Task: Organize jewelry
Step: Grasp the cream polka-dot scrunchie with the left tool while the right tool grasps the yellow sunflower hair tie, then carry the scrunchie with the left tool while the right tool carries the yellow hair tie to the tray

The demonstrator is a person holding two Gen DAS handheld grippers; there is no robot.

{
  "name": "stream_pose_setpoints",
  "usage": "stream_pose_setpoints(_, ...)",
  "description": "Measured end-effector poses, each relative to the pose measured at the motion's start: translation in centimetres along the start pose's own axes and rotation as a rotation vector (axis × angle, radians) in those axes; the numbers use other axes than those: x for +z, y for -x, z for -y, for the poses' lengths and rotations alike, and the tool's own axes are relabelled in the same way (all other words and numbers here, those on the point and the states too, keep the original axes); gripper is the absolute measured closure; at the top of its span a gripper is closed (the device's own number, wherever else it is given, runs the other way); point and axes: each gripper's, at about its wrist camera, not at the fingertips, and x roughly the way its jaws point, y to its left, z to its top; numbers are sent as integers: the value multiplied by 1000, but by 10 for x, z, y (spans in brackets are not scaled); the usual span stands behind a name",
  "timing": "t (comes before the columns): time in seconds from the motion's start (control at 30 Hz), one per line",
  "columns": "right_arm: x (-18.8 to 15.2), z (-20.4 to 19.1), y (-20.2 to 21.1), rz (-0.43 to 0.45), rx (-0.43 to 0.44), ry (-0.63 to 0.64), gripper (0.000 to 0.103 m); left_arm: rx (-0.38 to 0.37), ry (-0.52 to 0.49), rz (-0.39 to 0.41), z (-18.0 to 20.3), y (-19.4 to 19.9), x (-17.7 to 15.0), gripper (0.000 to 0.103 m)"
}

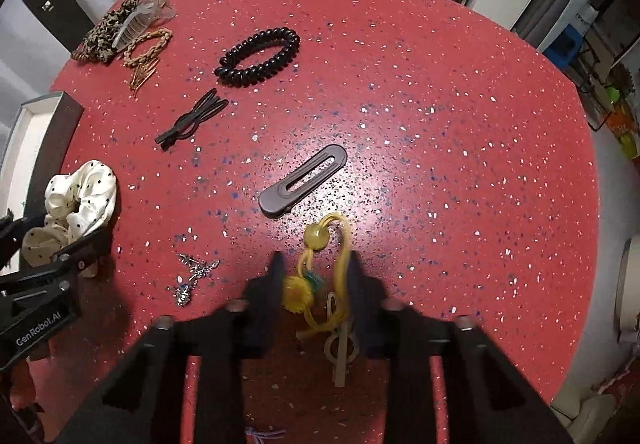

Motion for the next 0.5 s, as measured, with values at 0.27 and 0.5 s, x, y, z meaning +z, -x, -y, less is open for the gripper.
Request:
stream_pose_setpoints(0.27,-7,22,24,45,88,-112,99,-52,-25,19,6,21,-8,82)
stream_pose_setpoints(0.5,-27,46,50,50,213,-241,99,-98,-53,60,13,56,-15,82)
